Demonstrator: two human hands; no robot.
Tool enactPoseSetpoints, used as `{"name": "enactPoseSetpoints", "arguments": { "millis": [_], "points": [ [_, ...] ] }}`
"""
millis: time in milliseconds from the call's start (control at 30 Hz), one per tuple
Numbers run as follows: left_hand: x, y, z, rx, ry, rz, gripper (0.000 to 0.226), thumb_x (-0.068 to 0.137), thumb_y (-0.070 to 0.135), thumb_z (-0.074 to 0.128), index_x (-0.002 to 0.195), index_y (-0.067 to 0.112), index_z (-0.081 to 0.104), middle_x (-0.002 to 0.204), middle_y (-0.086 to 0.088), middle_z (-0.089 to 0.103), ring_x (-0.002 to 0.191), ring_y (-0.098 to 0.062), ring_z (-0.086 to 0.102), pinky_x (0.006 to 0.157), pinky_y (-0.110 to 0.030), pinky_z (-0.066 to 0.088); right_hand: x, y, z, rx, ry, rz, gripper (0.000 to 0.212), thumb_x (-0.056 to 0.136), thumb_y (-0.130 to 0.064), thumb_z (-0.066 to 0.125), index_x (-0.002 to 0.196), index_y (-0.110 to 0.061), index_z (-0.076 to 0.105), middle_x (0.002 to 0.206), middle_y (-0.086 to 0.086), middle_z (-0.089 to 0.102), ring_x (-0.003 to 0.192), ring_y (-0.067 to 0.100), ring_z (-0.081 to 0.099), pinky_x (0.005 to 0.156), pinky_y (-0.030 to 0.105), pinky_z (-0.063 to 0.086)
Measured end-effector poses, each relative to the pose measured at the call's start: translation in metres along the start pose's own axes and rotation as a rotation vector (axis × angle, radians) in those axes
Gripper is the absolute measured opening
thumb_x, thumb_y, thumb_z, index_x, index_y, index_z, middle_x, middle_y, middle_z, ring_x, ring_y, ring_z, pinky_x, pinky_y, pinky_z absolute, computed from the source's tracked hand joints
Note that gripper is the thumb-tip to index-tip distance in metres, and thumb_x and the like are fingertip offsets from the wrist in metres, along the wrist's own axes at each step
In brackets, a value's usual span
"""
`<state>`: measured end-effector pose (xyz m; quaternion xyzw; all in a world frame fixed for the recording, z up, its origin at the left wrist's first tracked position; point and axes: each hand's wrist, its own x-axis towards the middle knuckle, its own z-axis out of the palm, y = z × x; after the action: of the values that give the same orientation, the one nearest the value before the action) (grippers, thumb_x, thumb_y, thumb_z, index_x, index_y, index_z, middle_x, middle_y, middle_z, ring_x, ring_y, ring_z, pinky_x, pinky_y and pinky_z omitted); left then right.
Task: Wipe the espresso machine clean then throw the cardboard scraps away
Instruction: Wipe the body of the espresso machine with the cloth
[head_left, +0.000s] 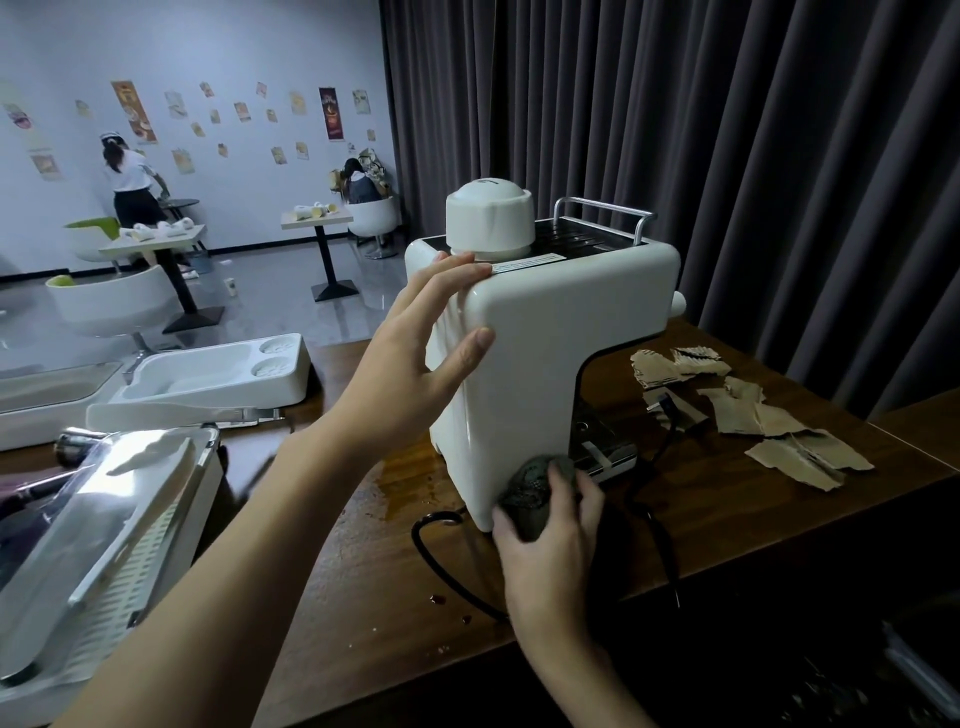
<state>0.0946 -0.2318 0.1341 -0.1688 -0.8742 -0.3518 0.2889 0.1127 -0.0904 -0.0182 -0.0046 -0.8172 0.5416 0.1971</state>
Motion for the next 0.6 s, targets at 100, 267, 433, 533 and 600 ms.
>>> {"name": "enactPoseSetpoints", "arguments": {
  "millis": [100, 267, 433, 533, 600],
  "points": [
    [0.0, -0.001, 0.0, -0.002, -0.006, -0.004, 0.049, 0.098, 0.048, 0.052, 0.144, 0.035, 0.042, 0.154, 0.016, 0.035, 0.149, -0.008, 0.026, 0.12, -0.051, 0.03, -0.009, 0.004, 0.002, -0.083, -0.076, -0.008, 0.068, 0.081, -0.008, 0.076, 0.142, -0.013, 0.046, 0.148, 0.002, 0.027, 0.137, 0.021, 0.036, 0.111, 0.032, 0.038],
    [0.001, 0.0, -0.001, -0.012, -0.005, -0.003, 0.048, 0.097, 0.05, 0.052, 0.143, 0.039, 0.042, 0.154, 0.018, 0.035, 0.149, -0.006, 0.025, 0.119, -0.051, 0.031, 0.003, -0.004, -0.006, -0.035, -0.01, -0.117, 0.057, 0.075, -0.004, 0.08, 0.128, -0.008, 0.06, 0.139, 0.003, 0.039, 0.131, 0.02, 0.044, 0.107, 0.03, 0.04],
    [0.0, -0.001, -0.002, -0.025, -0.006, 0.002, 0.046, 0.098, 0.046, 0.053, 0.143, 0.039, 0.043, 0.153, 0.019, 0.036, 0.148, -0.008, 0.027, 0.119, -0.052, 0.031, 0.003, -0.011, -0.003, -0.002, 0.076, -0.218, 0.053, 0.072, -0.001, 0.082, 0.122, -0.01, 0.065, 0.125, 0.0, 0.049, 0.12, 0.018, 0.052, 0.1, 0.028, 0.045],
    [0.001, -0.002, -0.003, -0.017, -0.011, -0.005, 0.048, 0.098, 0.047, 0.053, 0.144, 0.038, 0.043, 0.154, 0.018, 0.035, 0.149, -0.009, 0.025, 0.118, -0.054, 0.031, -0.001, -0.006, -0.002, 0.013, 0.042, -0.219, 0.052, 0.07, -0.001, 0.083, 0.119, -0.01, 0.067, 0.119, -0.002, 0.052, 0.116, 0.019, 0.056, 0.096, 0.035, 0.053],
    [0.001, -0.003, -0.004, -0.018, -0.017, -0.012, 0.048, 0.098, 0.049, 0.052, 0.144, 0.039, 0.042, 0.154, 0.018, 0.034, 0.149, -0.009, 0.025, 0.118, -0.055, 0.031, 0.007, -0.005, -0.005, 0.058, 0.053, -0.208, 0.049, 0.072, -0.001, 0.082, 0.118, -0.01, 0.067, 0.116, -0.003, 0.051, 0.113, 0.014, 0.054, 0.097, 0.027, 0.051]
  ]
}}
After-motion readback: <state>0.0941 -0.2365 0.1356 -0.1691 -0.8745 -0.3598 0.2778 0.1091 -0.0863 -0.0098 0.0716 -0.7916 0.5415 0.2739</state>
